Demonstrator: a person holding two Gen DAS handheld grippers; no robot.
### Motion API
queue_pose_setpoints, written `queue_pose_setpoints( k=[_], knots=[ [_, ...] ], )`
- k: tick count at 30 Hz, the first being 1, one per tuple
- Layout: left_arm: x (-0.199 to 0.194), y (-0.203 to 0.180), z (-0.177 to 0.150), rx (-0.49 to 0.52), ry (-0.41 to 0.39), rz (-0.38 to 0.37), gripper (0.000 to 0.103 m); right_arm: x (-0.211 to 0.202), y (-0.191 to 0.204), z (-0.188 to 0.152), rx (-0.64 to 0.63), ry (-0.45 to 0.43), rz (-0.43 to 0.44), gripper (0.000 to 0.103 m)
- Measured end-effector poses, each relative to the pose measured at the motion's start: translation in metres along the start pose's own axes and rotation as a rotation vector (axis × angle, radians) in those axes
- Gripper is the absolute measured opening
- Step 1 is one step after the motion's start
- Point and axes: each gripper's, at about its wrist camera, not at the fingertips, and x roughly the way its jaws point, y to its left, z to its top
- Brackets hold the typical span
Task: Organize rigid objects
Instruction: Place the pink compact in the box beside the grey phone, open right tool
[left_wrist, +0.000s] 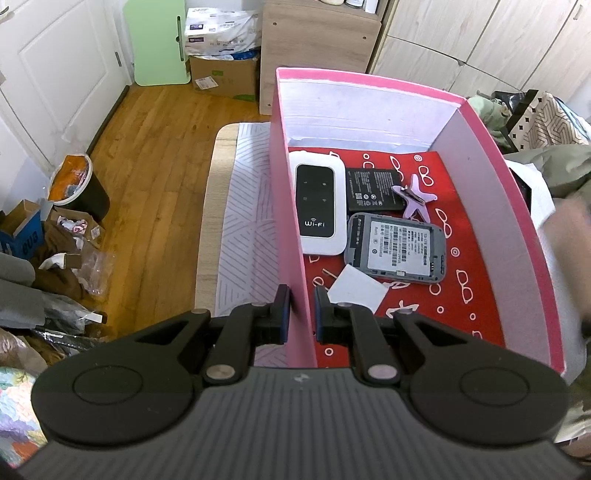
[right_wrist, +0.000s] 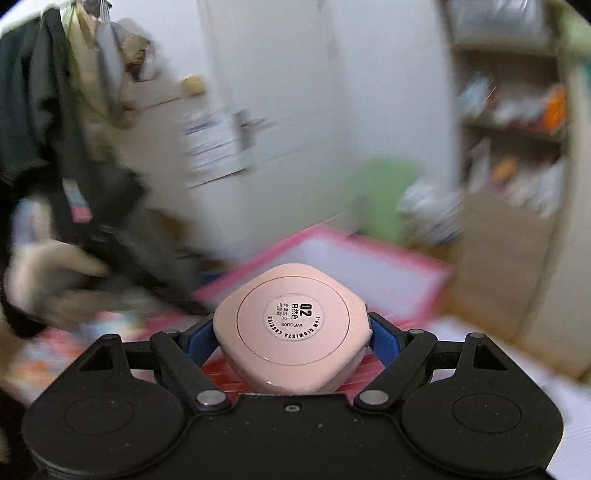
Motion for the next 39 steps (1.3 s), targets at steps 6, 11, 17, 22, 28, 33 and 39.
queue_pose_setpoints(
  k=[6,11,17,22,28,33,39],
  knots=[
    [-0.001,0.002,0.000,-0.005,-0.004,-0.010,0.012,0.057,0.031,0.003,-0.027,0.268,0.117,0.087],
    [0.000,0.001,0.000,0.005,-0.004,-0.008,0.012,0.110,0.024,0.003,0.196,0.608,0.200,0.087],
    [-0.001,0.003,-0.001,0.011,-0.008,-0.020,0.012,0.130,0.023,0.010,0.174,0.696,0.104,0.087],
    [-0.001,0.004,0.000,0.023,-0.002,-0.035,0.013,0.146,0.030,0.001,0.033,0.753,-0.078,0.087],
    [-0.001,-0.002,0.001,0.066,0.013,-0.031,0.013,0.157,0.035,-0.012,-0.162,0.829,-0.177,0.086],
    [-0.002,0.002,-0.001,0.055,0.009,-0.045,0.014,0.159,0.044,-0.011,-0.279,0.827,-0.237,0.086],
    [-0.002,0.004,-0.002,0.048,0.007,-0.051,0.014,0.143,0.049,0.001,-0.361,0.741,-0.321,0.089]
  ],
)
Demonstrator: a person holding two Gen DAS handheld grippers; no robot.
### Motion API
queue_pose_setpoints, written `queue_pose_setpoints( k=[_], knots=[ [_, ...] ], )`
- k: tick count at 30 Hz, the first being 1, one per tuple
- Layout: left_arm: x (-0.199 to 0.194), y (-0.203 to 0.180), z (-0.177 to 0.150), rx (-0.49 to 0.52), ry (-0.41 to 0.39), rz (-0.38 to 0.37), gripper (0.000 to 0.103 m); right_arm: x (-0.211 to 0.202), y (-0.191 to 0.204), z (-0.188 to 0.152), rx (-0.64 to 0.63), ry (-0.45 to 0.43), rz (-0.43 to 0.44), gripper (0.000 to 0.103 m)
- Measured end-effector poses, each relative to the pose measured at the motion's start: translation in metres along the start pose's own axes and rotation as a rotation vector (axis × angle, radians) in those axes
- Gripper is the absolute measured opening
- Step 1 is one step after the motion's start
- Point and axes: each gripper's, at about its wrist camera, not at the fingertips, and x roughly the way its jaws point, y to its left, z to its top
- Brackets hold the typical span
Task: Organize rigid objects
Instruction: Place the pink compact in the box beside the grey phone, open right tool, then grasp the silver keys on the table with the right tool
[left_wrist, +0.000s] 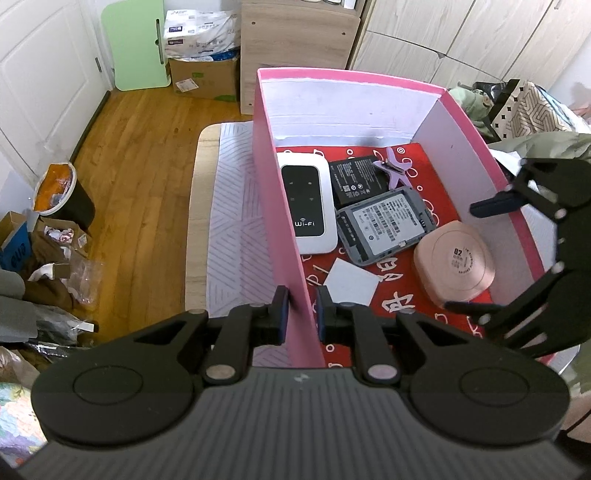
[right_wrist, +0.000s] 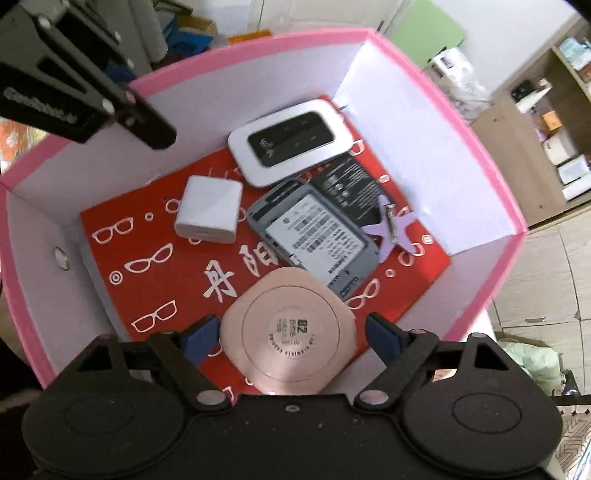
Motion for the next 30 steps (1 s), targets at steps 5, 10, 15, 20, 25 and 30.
queue_pose_setpoints(
  k=[5,10,15,20,25,30],
  knots=[
    [-0.001,0.001,-0.001,-0.005,-0.005,-0.005,0.014,-0.037,-0.019,-0.025,0.079,-0.151,0.002,0.089],
    [0.000,0.002,-0.001,-0.005,-0.004,-0.008,0.014,-0.078,-0.041,-0.057,0.180,-0.385,-0.031,0.089],
    [0.000,0.002,0.000,-0.006,-0.002,-0.013,0.015,-0.084,-0.068,-0.097,0.334,-0.469,-0.036,0.089],
    [0.000,0.002,0.000,-0.008,0.000,-0.011,0.014,-0.067,-0.080,-0.137,0.426,-0.512,-0.033,0.083],
    [0.000,0.005,0.002,-0.020,0.009,-0.023,0.015,-0.028,-0.076,-0.169,0.536,-0.449,-0.036,0.080],
    [0.001,0.006,0.003,-0.023,0.012,-0.026,0.015,0.006,-0.065,-0.193,0.688,-0.449,0.013,0.069]
  ],
)
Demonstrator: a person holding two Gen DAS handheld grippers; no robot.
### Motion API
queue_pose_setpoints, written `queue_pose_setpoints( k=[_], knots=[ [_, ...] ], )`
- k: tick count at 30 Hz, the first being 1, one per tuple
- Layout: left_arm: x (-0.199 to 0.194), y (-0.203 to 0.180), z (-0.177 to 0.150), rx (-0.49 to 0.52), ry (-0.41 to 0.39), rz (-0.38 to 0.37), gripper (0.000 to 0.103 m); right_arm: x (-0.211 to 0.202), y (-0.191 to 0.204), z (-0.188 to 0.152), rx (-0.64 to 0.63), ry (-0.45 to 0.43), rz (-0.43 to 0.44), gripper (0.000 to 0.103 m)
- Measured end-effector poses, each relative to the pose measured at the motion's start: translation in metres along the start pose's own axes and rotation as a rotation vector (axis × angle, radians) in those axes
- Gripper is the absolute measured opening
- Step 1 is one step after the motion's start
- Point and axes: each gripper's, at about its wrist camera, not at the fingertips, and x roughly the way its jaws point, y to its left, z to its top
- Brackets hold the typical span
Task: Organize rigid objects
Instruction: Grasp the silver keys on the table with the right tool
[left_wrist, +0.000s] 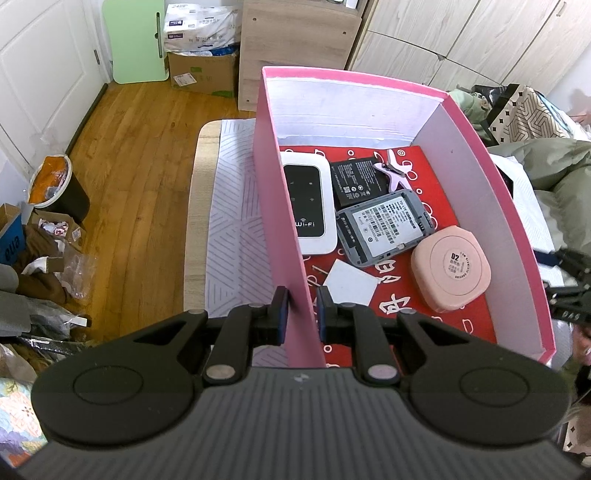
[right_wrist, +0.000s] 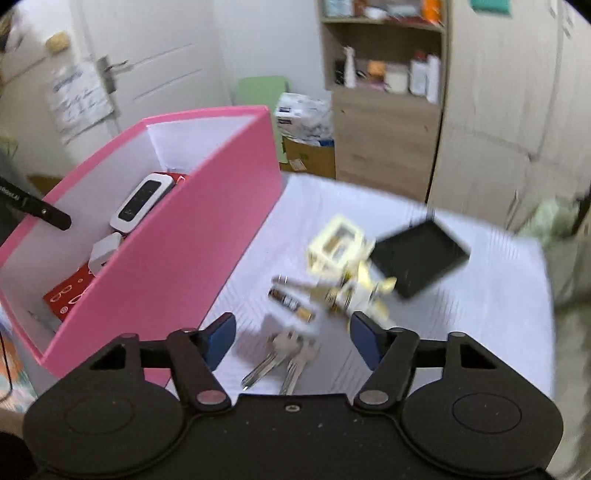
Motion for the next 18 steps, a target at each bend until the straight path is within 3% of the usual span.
queue_pose_setpoints(
  k=[3,11,13,14,15,18],
  knots=[
    [0.000,0.000,0.000,-0.001,0.000,-0.001,0.015,0.008,0.003,-0.014,0.031,-0.015,0.022,0.066],
    [0.001,-0.002,-0.001,-0.019,0.004,-0.006,0.015,0.031,0.017,-0.025,-0.017,-0.049,-0.106,0.065],
    [0.001,-0.003,-0.002,-0.018,0.003,-0.007,0.015,0.032,0.018,-0.026,-0.052,-0.061,-0.105,0.056],
    [0.000,-0.005,-0.002,-0.016,0.002,-0.004,0.015,0.030,0.018,-0.026,-0.050,-0.065,-0.094,0.037],
    [0.000,-0.005,-0.003,-0.014,0.001,-0.002,0.015,0.029,0.019,-0.026,-0.055,-0.067,-0.096,0.031],
    [-0.001,-0.005,-0.002,-0.020,0.001,-0.007,0.015,0.022,0.020,-0.024,-0.059,-0.079,-0.084,0.030]
  ],
)
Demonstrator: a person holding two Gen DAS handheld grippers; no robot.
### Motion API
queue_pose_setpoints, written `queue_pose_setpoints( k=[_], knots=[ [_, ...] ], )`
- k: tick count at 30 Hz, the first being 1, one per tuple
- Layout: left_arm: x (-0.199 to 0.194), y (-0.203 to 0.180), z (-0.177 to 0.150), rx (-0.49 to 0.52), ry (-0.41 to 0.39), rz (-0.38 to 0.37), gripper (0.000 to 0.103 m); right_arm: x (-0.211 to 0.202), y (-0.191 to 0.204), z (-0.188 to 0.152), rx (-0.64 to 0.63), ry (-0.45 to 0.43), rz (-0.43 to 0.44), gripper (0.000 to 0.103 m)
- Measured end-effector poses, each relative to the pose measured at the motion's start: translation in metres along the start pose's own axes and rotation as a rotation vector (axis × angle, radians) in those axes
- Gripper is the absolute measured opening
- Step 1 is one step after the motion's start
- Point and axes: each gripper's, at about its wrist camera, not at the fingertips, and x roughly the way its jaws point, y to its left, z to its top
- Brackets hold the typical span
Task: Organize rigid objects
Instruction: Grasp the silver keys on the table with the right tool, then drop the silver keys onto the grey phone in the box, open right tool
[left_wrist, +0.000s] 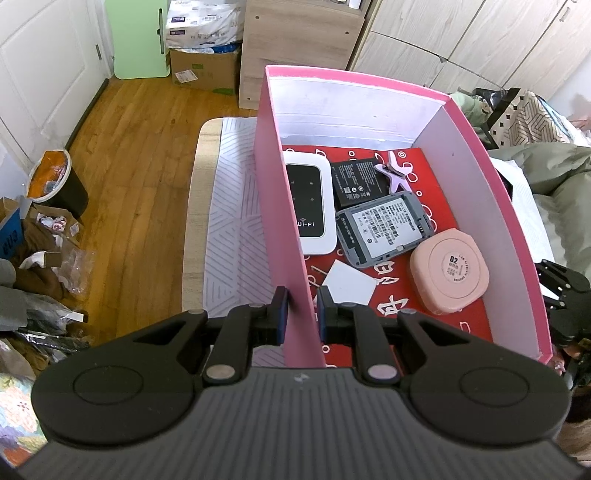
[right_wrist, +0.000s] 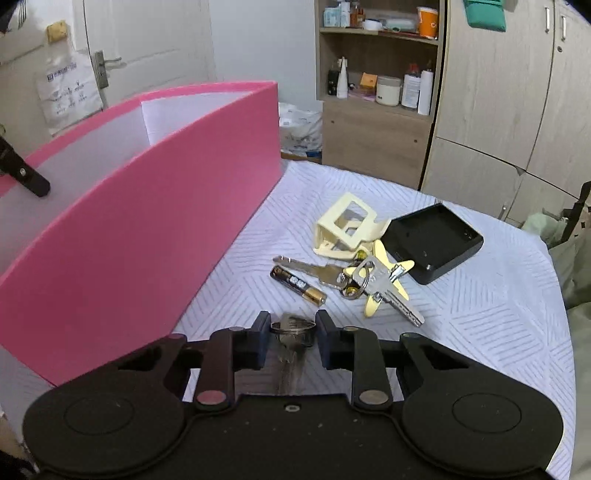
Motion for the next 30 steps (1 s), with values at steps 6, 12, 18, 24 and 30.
queue_pose_setpoints(
  k=[6,12,18,24,30],
  knots=[
    [-0.002,0.004,0.001,0.002,-0.004,0.004,0.015,-0.019,-0.004,0.009,0.012,-0.065,0.018,0.030],
    [-0.001,0.006,0.003,0.000,-0.004,0.004,0.015,-0.041,0.004,0.029,-0.036,-0.125,0.004,0.030],
    [-0.001,0.005,0.004,0.005,0.001,0.012,0.015,-0.073,0.017,0.065,-0.102,-0.218,0.045,0.030],
    [0.000,0.004,0.003,-0.001,-0.003,0.009,0.015,-0.097,0.039,0.098,-0.158,-0.286,0.172,0.030],
    [-0.001,0.005,0.002,-0.003,-0.004,0.007,0.015,-0.081,0.069,0.106,-0.171,-0.218,0.361,0.030]
  ],
)
